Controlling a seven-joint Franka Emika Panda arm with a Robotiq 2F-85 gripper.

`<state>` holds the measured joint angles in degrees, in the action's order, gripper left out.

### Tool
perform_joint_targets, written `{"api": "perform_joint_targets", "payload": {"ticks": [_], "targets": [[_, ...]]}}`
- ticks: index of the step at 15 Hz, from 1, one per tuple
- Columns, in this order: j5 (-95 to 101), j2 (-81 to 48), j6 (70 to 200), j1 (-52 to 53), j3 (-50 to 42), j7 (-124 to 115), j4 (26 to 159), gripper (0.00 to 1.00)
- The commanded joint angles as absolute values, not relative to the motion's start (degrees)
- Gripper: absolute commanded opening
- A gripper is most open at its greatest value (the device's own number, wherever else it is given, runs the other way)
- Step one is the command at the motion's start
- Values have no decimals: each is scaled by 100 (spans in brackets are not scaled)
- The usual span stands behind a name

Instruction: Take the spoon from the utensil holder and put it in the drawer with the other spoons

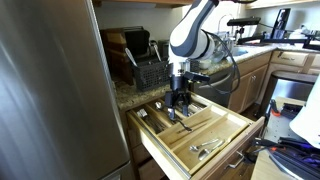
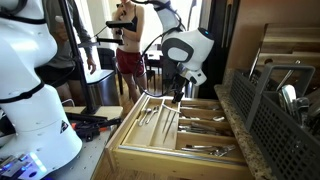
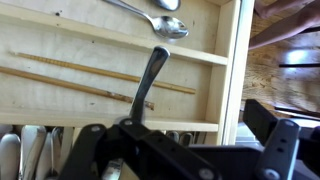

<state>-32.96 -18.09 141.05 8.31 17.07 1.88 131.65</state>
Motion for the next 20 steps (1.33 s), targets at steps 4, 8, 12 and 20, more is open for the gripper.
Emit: {"api": "perform_joint_targets", "payload": {"ticks": [4, 8, 12, 20], "targets": [[-3323, -1828, 14113, 862, 1666, 194, 13162, 100], [-3435, -1938, 14204, 840, 1689, 235, 13203, 100], [-3526, -2017, 14253, 824, 1710, 228, 13241, 100], [-3668, -2126, 14370, 874, 1698, 121, 13255, 100]]}}
